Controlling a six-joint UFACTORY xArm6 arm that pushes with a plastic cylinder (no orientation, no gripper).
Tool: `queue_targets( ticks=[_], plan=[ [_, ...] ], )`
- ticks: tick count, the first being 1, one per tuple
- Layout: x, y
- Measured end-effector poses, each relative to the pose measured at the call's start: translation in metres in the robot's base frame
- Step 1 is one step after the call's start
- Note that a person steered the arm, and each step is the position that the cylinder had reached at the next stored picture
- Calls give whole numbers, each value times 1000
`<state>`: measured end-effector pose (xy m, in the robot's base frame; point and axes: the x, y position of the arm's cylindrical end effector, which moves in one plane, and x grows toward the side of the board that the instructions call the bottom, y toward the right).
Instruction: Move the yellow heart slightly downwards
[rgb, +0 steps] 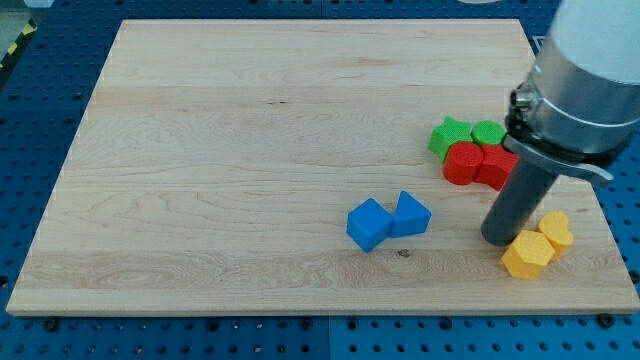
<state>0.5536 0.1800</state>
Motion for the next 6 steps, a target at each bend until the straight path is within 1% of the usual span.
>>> queue_targets(
  ticks=[1,2,3,4,5,6],
  plan=[
    [-1,-5],
    [-16,1],
    [-23,24],
    [-23,45],
    [-8,60],
    [-15,41]
  ],
)
